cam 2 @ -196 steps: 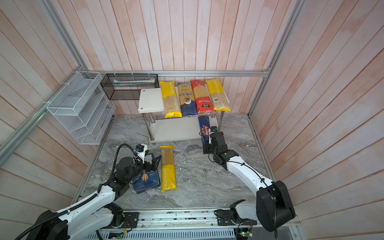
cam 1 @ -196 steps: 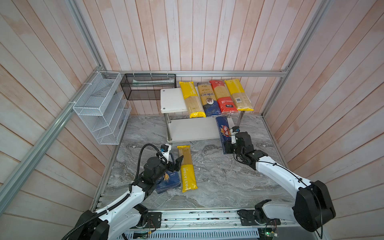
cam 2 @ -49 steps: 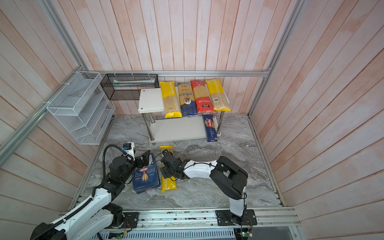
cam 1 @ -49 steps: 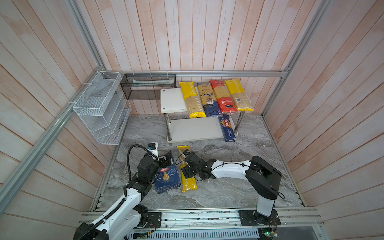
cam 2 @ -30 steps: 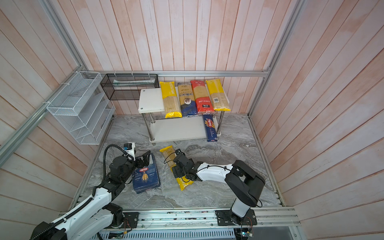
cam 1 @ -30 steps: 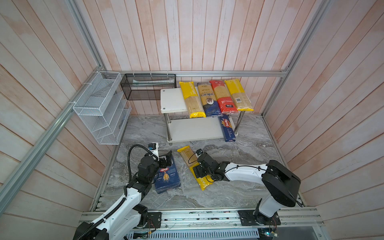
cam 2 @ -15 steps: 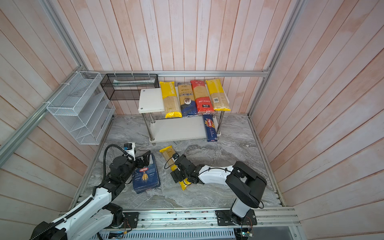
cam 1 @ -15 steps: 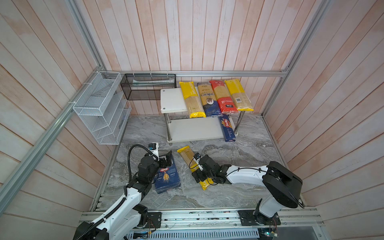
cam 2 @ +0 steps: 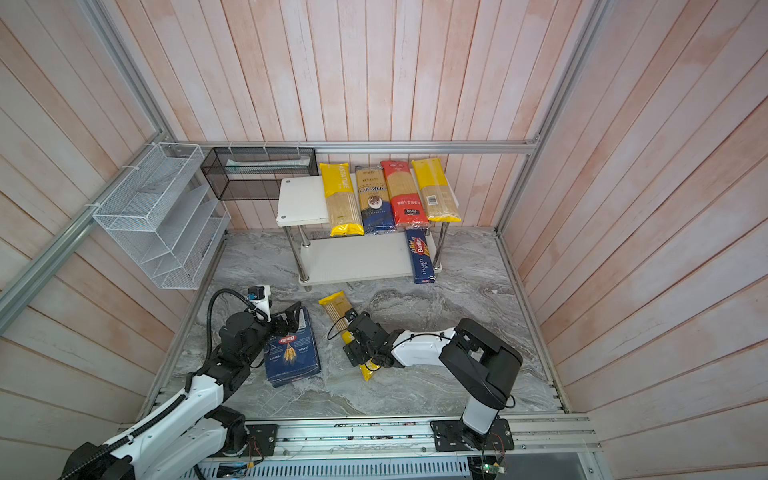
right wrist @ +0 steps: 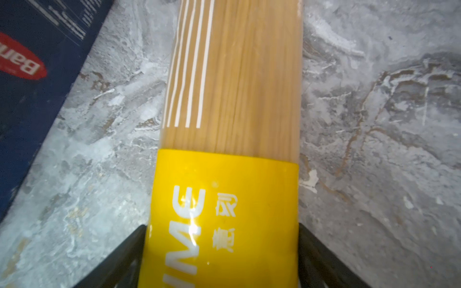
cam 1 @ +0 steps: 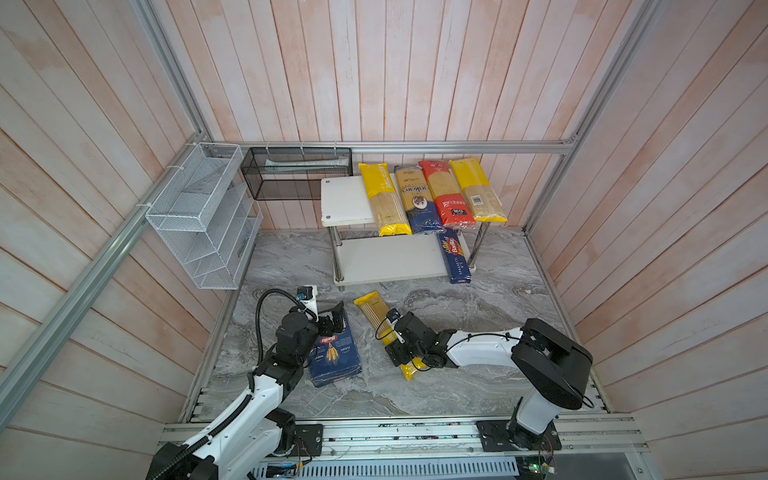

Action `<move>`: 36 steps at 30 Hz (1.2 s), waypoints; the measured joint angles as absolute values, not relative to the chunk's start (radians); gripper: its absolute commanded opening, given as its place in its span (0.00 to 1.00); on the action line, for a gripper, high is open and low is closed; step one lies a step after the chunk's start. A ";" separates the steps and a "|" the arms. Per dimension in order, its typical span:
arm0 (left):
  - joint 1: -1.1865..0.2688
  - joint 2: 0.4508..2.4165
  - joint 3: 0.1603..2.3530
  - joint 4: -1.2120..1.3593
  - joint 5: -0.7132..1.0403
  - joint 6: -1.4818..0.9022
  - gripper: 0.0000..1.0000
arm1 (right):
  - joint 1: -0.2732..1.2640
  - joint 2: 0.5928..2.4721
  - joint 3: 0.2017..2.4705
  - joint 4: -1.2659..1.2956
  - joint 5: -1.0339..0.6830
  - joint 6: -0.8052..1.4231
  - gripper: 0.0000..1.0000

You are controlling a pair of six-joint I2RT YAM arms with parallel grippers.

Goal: Place and organize the pasta boxes and bags onto the shelf
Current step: 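Close the right gripper on the Pastatime bag and drag it toward the robot, then lift the Pastatime bag and carry it toward the shelf's lower tier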

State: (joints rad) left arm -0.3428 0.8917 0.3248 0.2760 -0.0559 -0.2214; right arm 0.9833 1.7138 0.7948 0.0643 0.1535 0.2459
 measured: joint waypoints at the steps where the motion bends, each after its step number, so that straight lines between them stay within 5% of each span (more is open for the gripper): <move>1: -0.343 0.892 0.325 0.276 -0.056 -0.221 1.00 | 0.983 1.717 0.797 0.066 0.155 0.246 0.87; 11: -0.343 0.895 0.325 0.276 -0.056 -0.221 1.00 | 0.986 1.722 0.799 0.081 0.161 0.247 0.75; 16: -0.343 0.895 0.325 0.276 -0.056 -0.221 1.00 | 0.989 1.713 0.783 0.107 0.175 0.258 0.57; 36: -0.343 0.895 0.325 0.276 -0.056 -0.221 1.00 | 1.001 1.559 0.647 0.171 0.208 0.302 0.17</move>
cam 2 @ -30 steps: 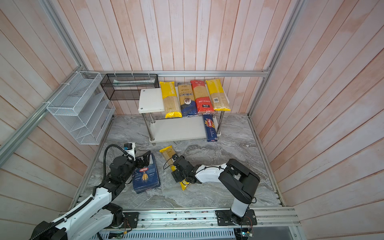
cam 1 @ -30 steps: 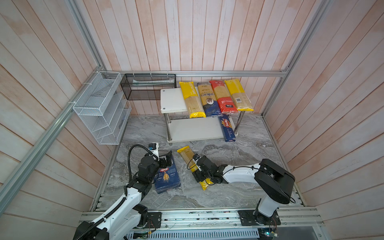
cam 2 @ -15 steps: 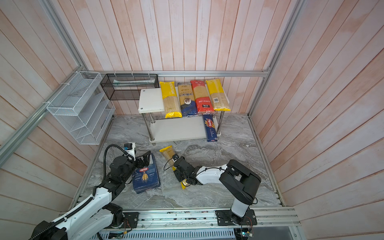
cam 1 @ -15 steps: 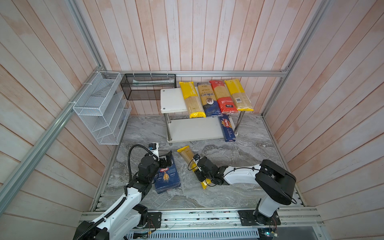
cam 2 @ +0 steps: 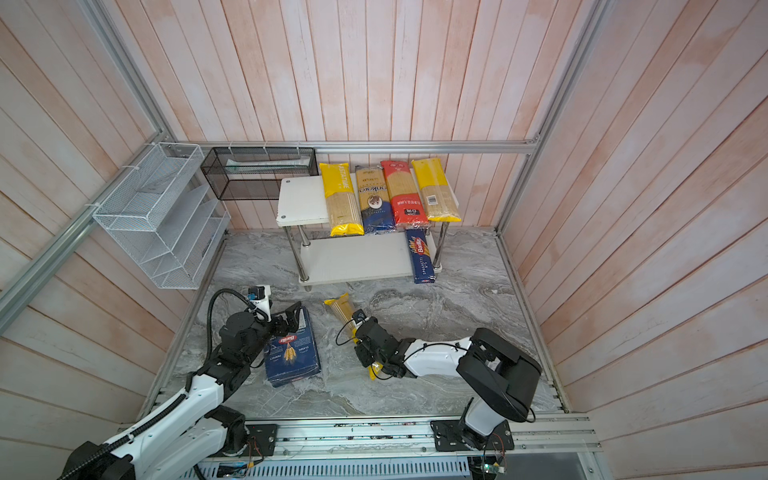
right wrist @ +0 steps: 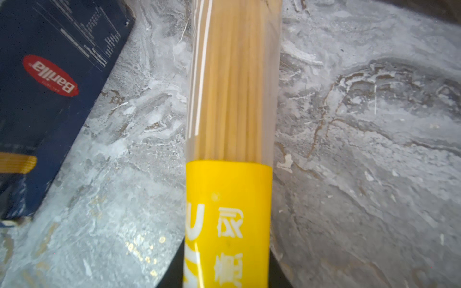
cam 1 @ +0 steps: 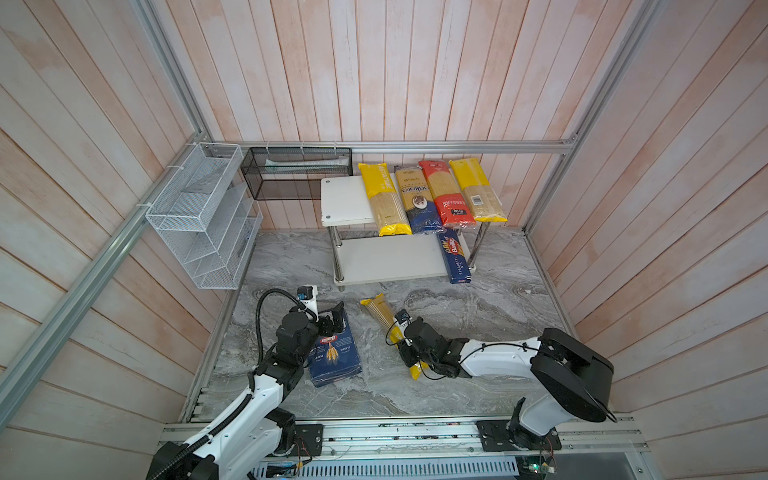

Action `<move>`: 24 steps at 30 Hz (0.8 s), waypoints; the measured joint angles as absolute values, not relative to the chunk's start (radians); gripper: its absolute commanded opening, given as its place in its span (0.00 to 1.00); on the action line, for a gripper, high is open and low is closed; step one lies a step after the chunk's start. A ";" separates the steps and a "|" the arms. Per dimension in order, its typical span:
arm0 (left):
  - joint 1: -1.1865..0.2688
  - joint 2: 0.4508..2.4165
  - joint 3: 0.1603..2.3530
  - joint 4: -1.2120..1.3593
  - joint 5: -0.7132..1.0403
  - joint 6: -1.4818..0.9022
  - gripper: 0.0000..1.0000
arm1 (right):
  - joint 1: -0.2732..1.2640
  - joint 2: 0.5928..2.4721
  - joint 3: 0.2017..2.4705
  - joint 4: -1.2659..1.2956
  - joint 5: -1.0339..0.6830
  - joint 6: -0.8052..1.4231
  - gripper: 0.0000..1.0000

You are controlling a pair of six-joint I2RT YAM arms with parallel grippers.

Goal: Place and organize the pasta boxes and bags onto the shelf
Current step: 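Lift the Pastatime bag and carry it toward the shelf's lower tier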

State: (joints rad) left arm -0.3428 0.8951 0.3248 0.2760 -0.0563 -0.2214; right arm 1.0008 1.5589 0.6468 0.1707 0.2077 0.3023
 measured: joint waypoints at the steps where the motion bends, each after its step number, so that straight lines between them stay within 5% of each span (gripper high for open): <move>1: -0.343 0.895 0.325 0.276 -0.056 -0.221 1.00 | 1.001 1.545 0.640 0.164 0.211 0.308 0.16; 13: -0.343 0.895 0.325 0.276 -0.056 -0.221 1.00 | 1.001 1.391 0.631 0.067 0.297 0.367 0.03; 24: -0.343 0.895 0.325 0.276 -0.056 -0.221 1.00 | 0.954 1.257 0.657 -0.018 0.369 0.393 0.02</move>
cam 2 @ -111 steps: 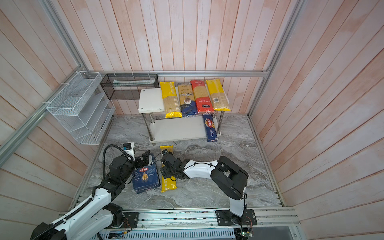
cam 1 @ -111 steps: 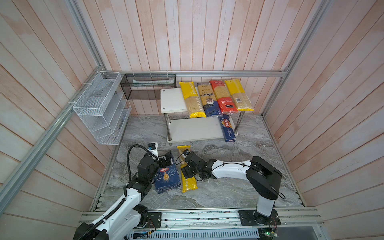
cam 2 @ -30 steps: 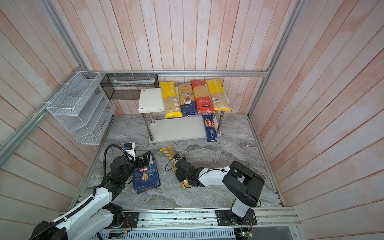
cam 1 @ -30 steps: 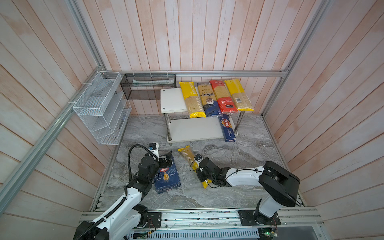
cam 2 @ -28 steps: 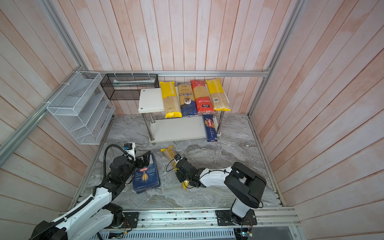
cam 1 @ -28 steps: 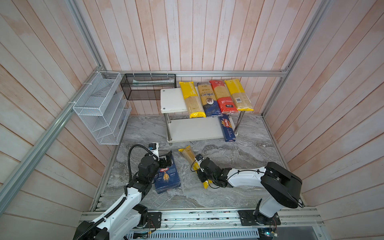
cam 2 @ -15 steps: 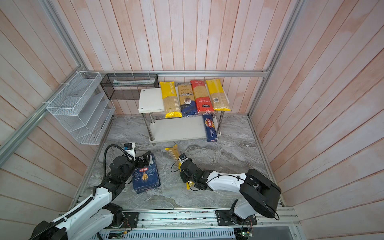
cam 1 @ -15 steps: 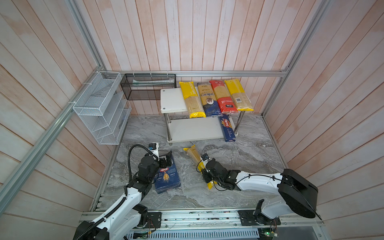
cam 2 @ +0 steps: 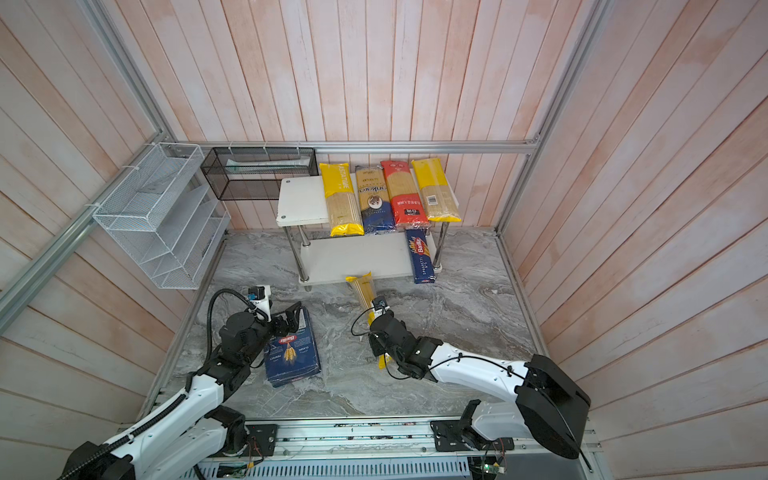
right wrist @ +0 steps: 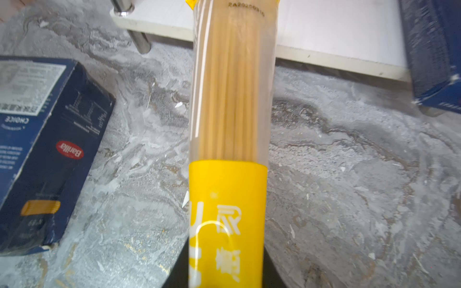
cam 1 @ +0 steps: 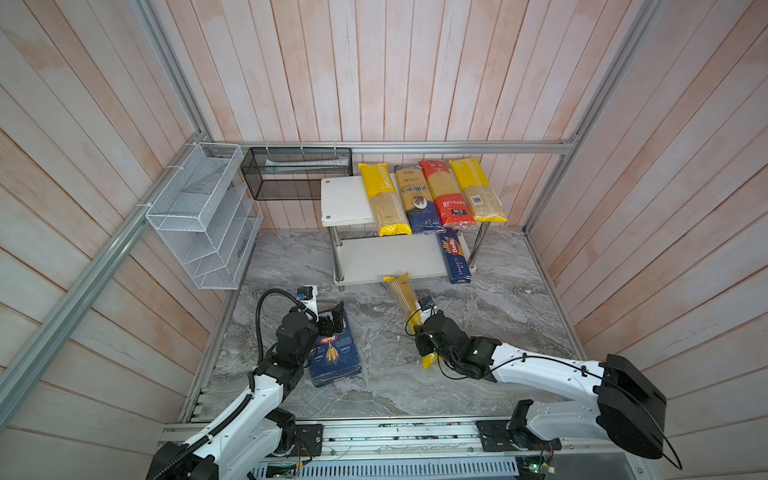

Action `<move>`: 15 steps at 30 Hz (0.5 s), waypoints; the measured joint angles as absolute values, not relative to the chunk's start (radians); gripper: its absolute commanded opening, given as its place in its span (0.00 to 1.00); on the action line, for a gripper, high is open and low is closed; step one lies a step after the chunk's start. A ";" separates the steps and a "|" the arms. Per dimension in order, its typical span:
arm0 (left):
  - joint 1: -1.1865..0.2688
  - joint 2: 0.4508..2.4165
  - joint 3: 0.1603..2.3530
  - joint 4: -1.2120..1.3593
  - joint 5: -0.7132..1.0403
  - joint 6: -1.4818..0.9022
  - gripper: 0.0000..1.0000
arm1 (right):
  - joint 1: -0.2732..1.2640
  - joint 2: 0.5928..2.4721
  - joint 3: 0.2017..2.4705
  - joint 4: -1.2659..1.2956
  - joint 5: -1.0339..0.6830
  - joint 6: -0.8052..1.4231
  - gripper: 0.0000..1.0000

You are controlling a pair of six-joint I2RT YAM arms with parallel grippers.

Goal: Place and organize the pasta boxes and bags onto the shelf
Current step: 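Lift the Pastatime bag and carry it toward the shelf's lower tier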

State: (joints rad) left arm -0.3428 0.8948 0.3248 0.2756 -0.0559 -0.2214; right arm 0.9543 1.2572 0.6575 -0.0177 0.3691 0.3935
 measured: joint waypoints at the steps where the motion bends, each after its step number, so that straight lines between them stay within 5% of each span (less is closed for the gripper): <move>1: -0.343 0.895 0.325 0.276 -0.056 -0.221 1.00 | 0.940 1.246 0.661 -0.019 0.369 0.395 0.02; 15: -0.343 0.895 0.325 0.276 -0.056 -0.221 1.00 | 0.745 1.251 0.776 -0.068 0.330 0.411 0.02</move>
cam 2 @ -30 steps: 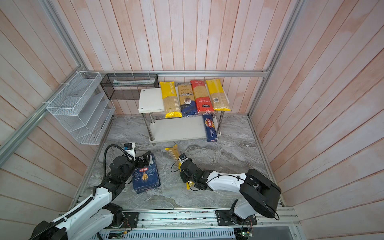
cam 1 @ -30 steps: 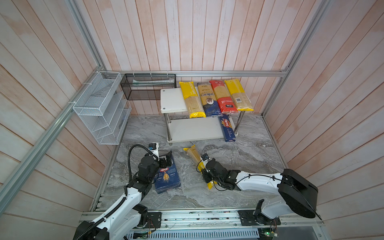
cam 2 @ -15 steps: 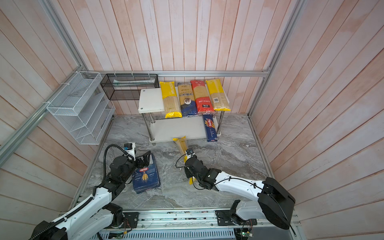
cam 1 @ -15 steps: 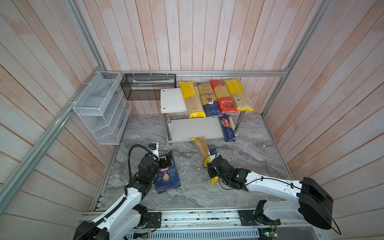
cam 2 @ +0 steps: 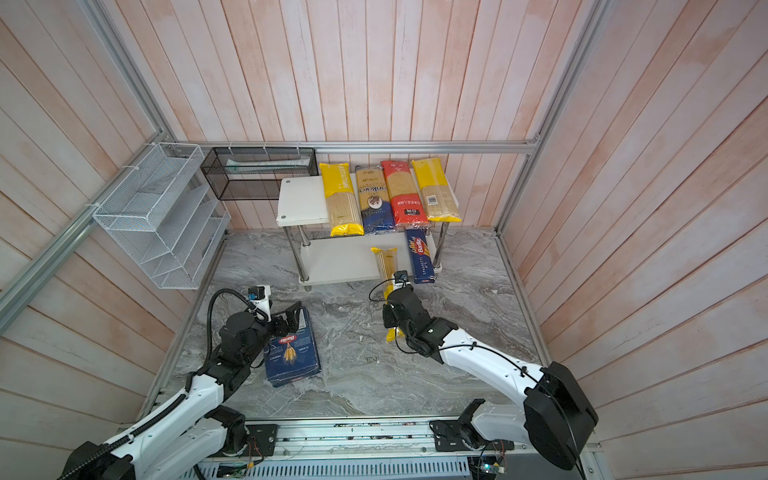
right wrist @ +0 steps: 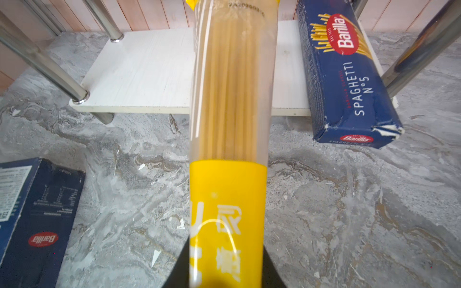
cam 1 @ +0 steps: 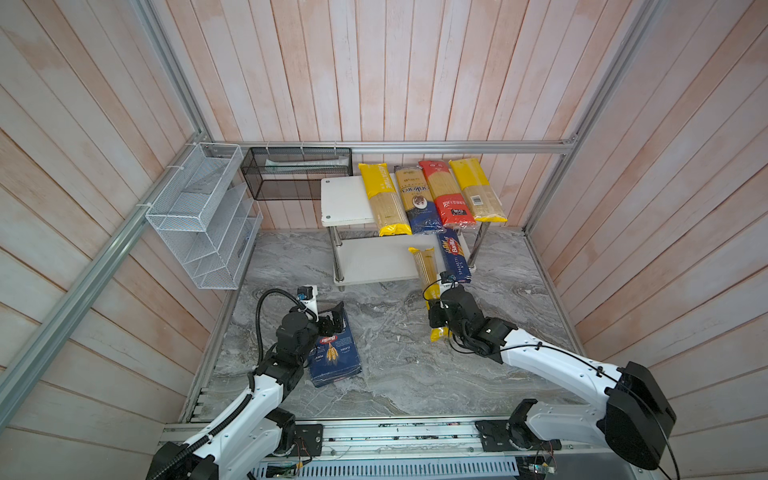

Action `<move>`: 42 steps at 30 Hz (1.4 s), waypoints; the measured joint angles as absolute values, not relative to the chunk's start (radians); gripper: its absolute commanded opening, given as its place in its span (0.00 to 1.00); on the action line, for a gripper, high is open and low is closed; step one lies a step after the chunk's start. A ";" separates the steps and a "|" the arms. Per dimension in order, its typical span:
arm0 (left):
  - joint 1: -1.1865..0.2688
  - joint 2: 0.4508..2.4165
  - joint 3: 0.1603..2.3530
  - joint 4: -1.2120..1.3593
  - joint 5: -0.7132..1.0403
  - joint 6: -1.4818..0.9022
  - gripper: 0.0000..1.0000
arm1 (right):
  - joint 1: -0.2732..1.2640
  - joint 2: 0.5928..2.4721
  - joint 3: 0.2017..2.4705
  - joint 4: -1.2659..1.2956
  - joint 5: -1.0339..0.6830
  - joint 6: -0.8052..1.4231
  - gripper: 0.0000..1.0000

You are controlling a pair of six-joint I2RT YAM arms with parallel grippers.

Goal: Place and organize the pasta boxes and bags onto the shelf
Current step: 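Lift the Pastatime bag and carry it toward the shelf's lower tier, then lower the Pastatime bag upright beside the Barilla box on the lower tier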

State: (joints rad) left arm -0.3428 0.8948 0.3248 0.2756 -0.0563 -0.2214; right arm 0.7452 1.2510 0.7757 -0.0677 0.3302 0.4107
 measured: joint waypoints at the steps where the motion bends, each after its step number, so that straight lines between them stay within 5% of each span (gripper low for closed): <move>1: -0.343 0.895 0.325 0.276 -0.056 -0.221 1.00 | 0.733 1.255 0.785 -0.069 0.322 0.411 0.02; 42: -0.343 0.895 0.325 0.276 -0.059 -0.222 1.00 | 0.464 1.783 1.236 -0.025 0.128 0.329 0.02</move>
